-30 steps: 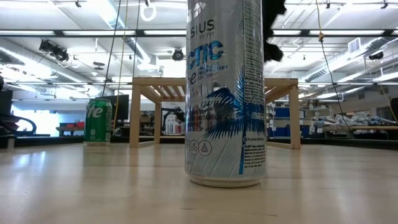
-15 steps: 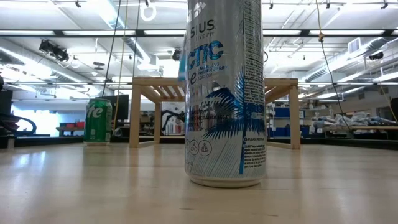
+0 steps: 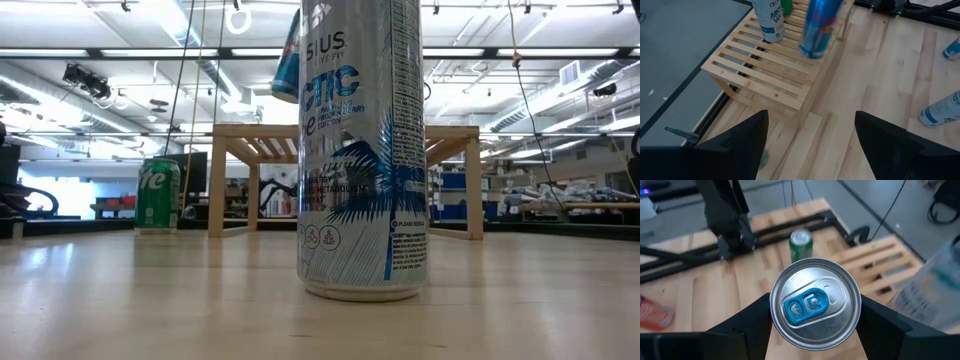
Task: Place canned beverage on shelf
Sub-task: Put the top blue soda can on the shelf
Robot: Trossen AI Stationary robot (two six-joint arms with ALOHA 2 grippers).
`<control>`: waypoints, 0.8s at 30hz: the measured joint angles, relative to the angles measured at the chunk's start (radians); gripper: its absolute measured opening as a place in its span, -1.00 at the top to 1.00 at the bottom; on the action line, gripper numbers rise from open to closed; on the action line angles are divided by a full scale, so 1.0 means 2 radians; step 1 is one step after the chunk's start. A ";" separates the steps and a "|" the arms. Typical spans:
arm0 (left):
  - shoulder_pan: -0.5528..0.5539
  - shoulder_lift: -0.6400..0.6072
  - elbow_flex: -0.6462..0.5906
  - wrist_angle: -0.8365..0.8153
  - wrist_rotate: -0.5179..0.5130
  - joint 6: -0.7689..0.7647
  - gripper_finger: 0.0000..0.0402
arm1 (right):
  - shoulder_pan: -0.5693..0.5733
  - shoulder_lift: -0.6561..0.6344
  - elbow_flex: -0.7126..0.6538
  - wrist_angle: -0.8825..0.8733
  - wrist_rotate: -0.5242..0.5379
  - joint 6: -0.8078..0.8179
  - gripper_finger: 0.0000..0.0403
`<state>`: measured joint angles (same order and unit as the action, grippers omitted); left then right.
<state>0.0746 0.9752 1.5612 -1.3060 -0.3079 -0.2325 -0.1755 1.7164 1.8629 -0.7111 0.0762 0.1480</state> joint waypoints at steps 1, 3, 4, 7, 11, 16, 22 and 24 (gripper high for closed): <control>0.000 0.000 0.000 0.000 0.000 0.000 -0.49 | -0.006 0.000 0.000 0.006 -0.005 -0.007 -0.23; 0.000 0.000 0.000 0.000 0.000 0.000 -0.49 | -0.017 0.000 0.000 0.017 -0.019 -0.017 -0.23; 0.000 0.000 0.000 0.001 0.000 0.000 -0.49 | -0.022 0.000 0.000 0.022 -0.027 -0.022 -0.23; 0.000 0.000 0.000 0.011 0.000 0.000 -0.49 | -0.033 0.000 0.000 0.036 -0.048 -0.036 -0.23; 0.001 0.003 0.000 0.042 -0.002 0.004 -0.49 | -0.040 0.000 0.000 0.050 -0.069 -0.061 -0.23; 0.001 0.018 0.000 0.082 -0.003 0.029 -0.49 | -0.043 0.020 0.000 0.053 -0.089 -0.093 -0.23; 0.025 0.058 0.000 0.107 -0.006 0.072 -0.49 | -0.050 0.049 0.011 0.056 -0.100 -0.122 -0.23; 0.040 0.071 0.000 0.111 -0.006 0.081 -0.49 | -0.052 0.052 0.028 0.054 -0.098 -0.127 -0.24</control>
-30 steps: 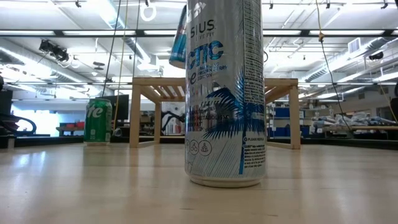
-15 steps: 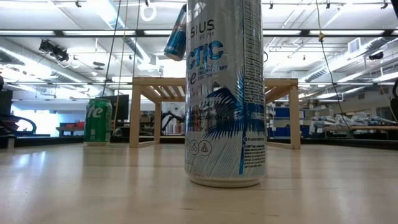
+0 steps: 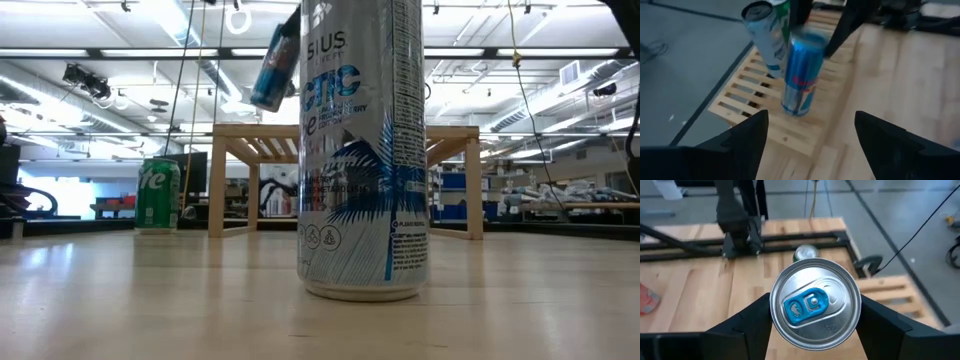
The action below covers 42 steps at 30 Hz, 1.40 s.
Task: Place canned beverage on shelf
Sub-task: Put the top blue soda can on the shelf
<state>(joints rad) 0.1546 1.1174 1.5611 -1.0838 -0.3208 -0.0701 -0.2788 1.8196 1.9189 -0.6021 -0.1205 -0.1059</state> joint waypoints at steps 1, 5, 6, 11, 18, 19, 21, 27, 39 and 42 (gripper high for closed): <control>0.008 0.003 -0.001 -0.002 0.001 0.002 -0.49 | 0.000 0.004 0.009 -0.003 0.001 -0.001 -0.24; 0.038 0.013 0.000 -0.001 0.000 0.006 -0.49 | 0.001 0.030 0.045 -0.039 -0.002 -0.002 -0.23; 0.045 0.014 0.000 0.001 0.000 0.006 -0.49 | 0.002 0.038 0.051 -0.050 -0.003 -0.003 -0.23; 0.062 0.014 0.000 -0.001 0.009 0.007 -0.49 | 0.006 0.062 0.068 -0.067 -0.003 -0.011 -0.24; 0.062 0.014 0.000 -0.003 0.014 0.006 -0.49 | 0.007 0.065 0.069 -0.066 -0.002 -0.005 -0.24; 0.062 0.014 0.000 -0.003 0.018 0.006 -0.49 | 0.007 0.065 0.069 -0.067 -0.002 -0.005 -0.24; 0.062 0.014 0.000 -0.003 0.025 0.006 -0.49 | 0.007 0.065 0.069 -0.066 -0.002 -0.005 -0.25; 0.062 0.014 0.000 -0.003 0.028 0.005 -0.49 | 0.007 0.066 0.068 -0.064 -0.002 -0.009 -0.34; 0.061 0.014 0.000 -0.009 0.029 0.005 -0.49 | 0.006 0.075 0.068 -0.038 -0.001 -0.018 -0.38; 0.061 0.014 0.000 -0.009 0.029 0.005 -0.49 | 0.006 0.076 0.067 -0.033 -0.002 -0.018 -0.39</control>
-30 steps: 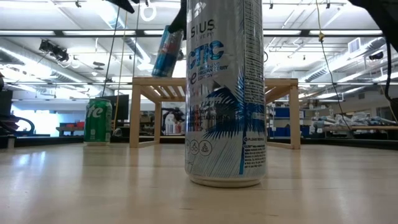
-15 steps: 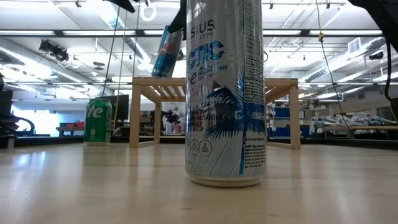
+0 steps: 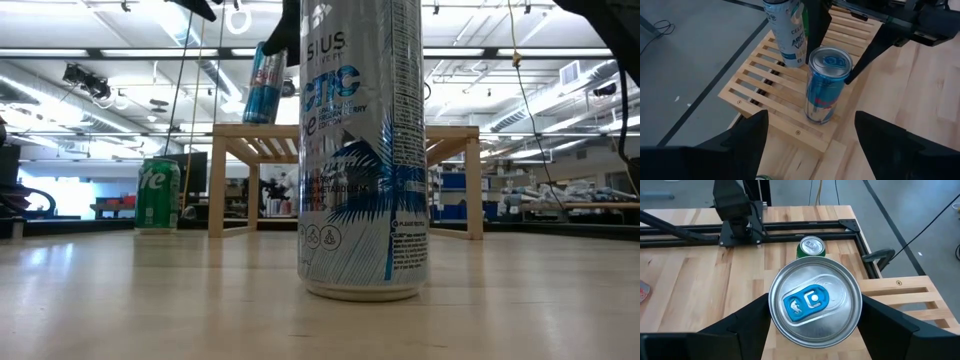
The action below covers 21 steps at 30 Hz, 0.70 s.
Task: Place canned beverage on shelf
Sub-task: Put the top blue soda can on the shelf
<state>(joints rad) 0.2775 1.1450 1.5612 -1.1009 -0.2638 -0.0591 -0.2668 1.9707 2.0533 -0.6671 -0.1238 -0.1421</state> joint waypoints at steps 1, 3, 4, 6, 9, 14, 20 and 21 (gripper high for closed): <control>0.000 0.000 0.000 0.000 0.000 0.000 -0.49 | -0.001 0.000 0.000 0.001 0.000 0.000 -0.39; 0.000 0.000 0.000 0.000 0.000 0.000 -0.49 | -0.002 0.003 0.000 0.006 0.000 0.000 -0.39; 0.000 0.000 0.000 0.000 0.000 0.000 -0.49 | -0.003 0.004 0.000 0.008 0.000 0.000 -0.39; 0.000 0.000 0.000 0.000 0.000 0.000 -0.49 | -0.005 0.005 0.000 0.011 0.000 0.000 -0.39; 0.000 0.000 0.000 -0.004 0.000 0.000 -0.49 | -0.006 0.005 -0.001 0.019 0.000 0.000 -0.40; 0.000 0.000 0.000 -0.013 0.000 0.001 -0.49 | -0.006 0.005 -0.001 0.021 0.000 0.000 -0.40; 0.000 0.000 0.000 -0.018 0.000 0.002 -0.49 | -0.005 0.005 -0.001 0.022 0.006 -0.001 -0.40; 0.000 0.000 0.000 -0.017 0.000 0.002 -0.49 | -0.005 0.005 -0.001 0.022 0.011 -0.004 -0.40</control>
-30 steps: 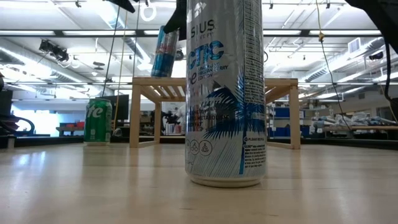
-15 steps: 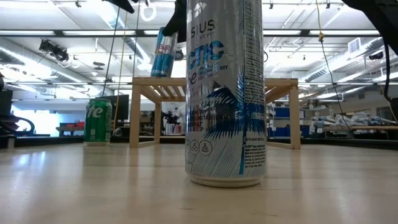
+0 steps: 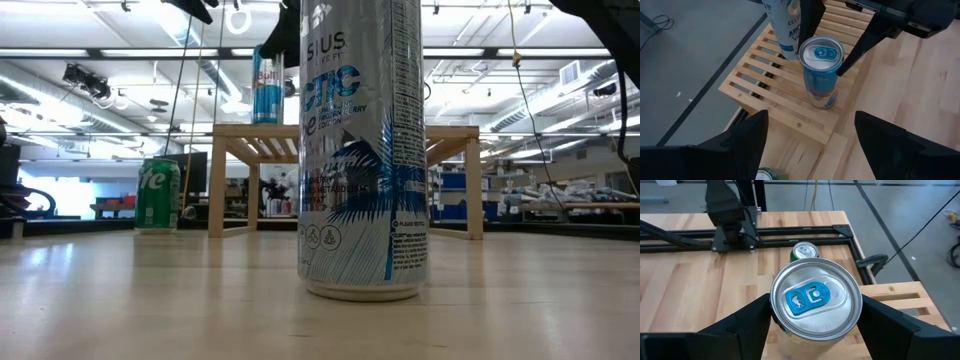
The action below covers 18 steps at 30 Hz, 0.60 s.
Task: Place canned beverage on shelf
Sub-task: Put the top blue soda can on the shelf
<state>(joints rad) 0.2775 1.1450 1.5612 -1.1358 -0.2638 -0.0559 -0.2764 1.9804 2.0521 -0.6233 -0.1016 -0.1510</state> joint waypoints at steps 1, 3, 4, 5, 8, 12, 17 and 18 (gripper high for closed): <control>0.000 0.000 0.000 0.000 0.000 0.000 -0.49 | 0.000 0.000 0.000 -0.001 0.008 -0.003 -0.40; 0.000 0.000 0.000 0.000 0.000 0.000 -0.49 | 0.000 0.000 0.000 -0.003 0.016 -0.004 -0.40; 0.000 0.000 0.000 0.000 0.000 0.000 -0.49 | 0.000 0.000 0.000 -0.004 0.015 -0.004 -0.40; 0.000 0.000 0.000 0.000 0.000 0.000 -0.49 | 0.000 0.000 0.000 -0.004 0.015 -0.005 -0.40; 0.000 0.000 0.000 0.000 0.000 0.000 -0.49 | 0.000 0.000 0.000 -0.001 0.016 -0.010 -0.40; 0.000 0.000 0.000 0.000 0.000 0.000 -0.49 | 0.001 -0.001 0.000 0.001 0.015 -0.014 -0.40; 0.000 0.000 0.000 0.000 0.000 0.000 -0.49 | 0.003 -0.001 0.000 0.001 0.015 -0.014 -0.40; 0.000 0.000 0.000 0.000 0.000 0.000 -0.49 | 0.004 -0.001 0.000 0.001 0.015 -0.014 -0.40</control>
<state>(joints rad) 0.2775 1.1450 1.5612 -1.1355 -0.2638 -0.0561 -0.2689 1.9789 2.0521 -0.6220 -0.0711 -0.1790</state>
